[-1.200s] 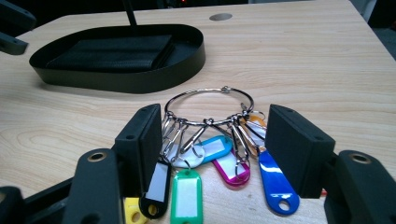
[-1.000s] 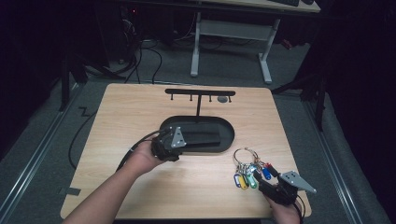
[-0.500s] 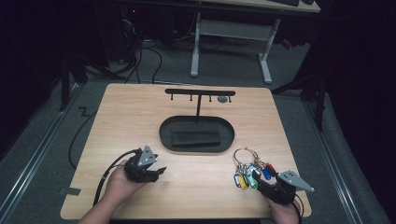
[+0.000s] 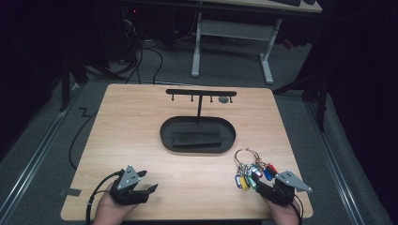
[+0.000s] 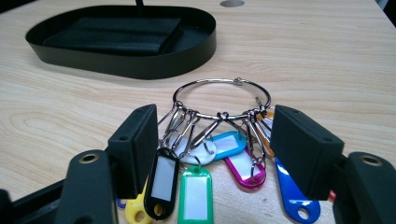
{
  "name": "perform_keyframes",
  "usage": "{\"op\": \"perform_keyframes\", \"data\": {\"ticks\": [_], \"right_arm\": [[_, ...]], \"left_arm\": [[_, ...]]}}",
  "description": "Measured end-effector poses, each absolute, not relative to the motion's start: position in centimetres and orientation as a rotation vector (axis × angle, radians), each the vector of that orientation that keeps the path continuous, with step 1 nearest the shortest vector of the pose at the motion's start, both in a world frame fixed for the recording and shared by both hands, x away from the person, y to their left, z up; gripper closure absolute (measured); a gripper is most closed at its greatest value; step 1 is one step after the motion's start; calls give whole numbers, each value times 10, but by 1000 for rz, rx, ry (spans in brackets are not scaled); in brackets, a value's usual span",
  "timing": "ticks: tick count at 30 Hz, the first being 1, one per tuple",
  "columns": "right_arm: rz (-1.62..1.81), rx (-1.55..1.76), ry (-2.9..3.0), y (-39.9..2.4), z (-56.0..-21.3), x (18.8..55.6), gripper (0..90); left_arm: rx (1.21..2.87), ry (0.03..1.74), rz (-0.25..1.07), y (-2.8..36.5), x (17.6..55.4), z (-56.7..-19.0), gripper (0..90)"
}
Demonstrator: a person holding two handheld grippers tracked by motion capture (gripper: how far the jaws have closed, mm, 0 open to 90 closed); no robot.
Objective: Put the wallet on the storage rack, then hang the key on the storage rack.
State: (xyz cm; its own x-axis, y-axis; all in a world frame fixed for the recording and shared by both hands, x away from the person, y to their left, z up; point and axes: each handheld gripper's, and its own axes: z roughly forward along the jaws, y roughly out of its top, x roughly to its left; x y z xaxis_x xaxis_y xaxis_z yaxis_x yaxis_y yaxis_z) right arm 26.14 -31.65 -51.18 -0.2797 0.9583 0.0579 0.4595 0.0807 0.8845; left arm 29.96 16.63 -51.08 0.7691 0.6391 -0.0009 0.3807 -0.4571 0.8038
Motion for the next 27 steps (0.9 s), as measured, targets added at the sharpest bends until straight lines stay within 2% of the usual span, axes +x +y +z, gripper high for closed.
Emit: {"op": "perform_keyframes", "data": {"ticks": [13,27], "right_arm": [[859,1323,2162,-276,-496,290,350],[531,1300,2403,-246,-471,340,386]], "left_arm": [[2054,701,276,170,307,-514,337],[2057,666,293,164,306,-511,344]]}}
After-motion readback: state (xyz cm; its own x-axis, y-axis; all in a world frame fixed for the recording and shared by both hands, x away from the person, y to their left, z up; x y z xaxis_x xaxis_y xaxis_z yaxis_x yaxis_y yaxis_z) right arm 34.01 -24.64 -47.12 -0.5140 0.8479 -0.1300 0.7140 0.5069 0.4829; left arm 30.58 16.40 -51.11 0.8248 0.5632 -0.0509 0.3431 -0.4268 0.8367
